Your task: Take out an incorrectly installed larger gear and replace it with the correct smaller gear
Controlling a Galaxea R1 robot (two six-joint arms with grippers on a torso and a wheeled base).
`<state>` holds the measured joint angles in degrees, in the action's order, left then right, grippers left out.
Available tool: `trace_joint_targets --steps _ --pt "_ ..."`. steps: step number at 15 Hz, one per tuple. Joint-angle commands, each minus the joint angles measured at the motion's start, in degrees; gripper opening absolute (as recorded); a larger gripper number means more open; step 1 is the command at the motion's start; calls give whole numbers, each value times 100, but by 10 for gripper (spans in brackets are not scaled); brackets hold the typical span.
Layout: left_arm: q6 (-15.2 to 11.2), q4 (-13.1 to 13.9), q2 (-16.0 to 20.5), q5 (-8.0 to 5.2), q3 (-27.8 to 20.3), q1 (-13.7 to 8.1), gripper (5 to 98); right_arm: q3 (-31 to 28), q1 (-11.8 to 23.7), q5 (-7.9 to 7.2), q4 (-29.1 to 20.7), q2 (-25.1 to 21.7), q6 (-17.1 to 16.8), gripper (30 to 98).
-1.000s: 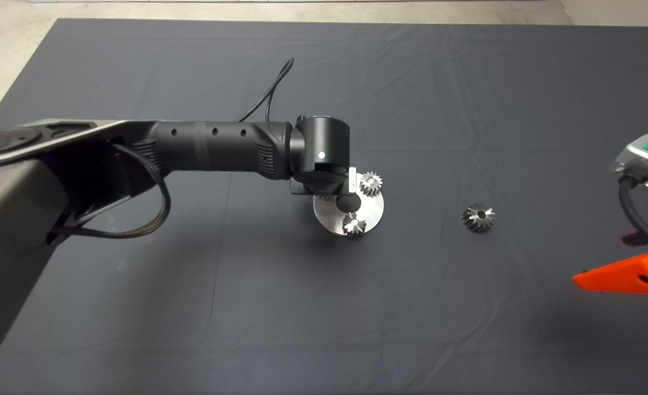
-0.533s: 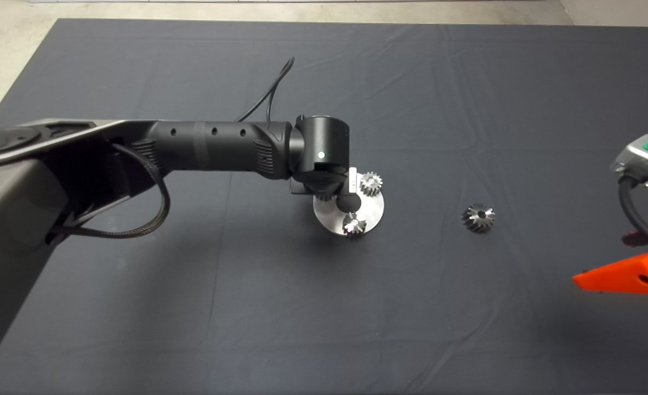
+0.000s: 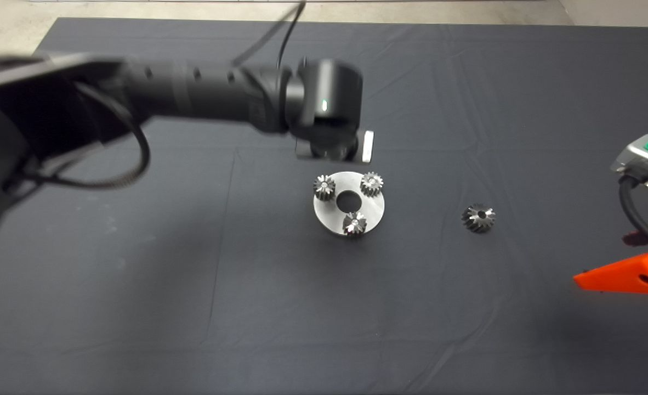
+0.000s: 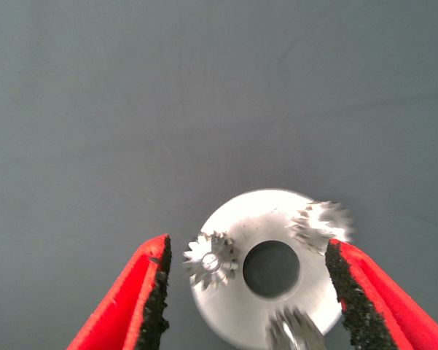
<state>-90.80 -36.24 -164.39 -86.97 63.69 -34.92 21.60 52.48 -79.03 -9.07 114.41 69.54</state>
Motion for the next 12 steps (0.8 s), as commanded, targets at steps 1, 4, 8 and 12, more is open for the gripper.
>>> trace_joint_targets --steps 1,4,8,12 --pt "-43 1722 890 -303 -1627 -604 521 0 43 2 -200 -10 51 923" --pt "-295 2147 2093 -303 -3474 -689 570 0 43 2 -200 -8 94 923" --pt "-597 2331 4022 213 -4709 -824 628 -35 26 20 -200 -80 236 942" --pt "-580 2525 3963 572 -4701 -862 674 -44 14 28 -200 -71 254 980"
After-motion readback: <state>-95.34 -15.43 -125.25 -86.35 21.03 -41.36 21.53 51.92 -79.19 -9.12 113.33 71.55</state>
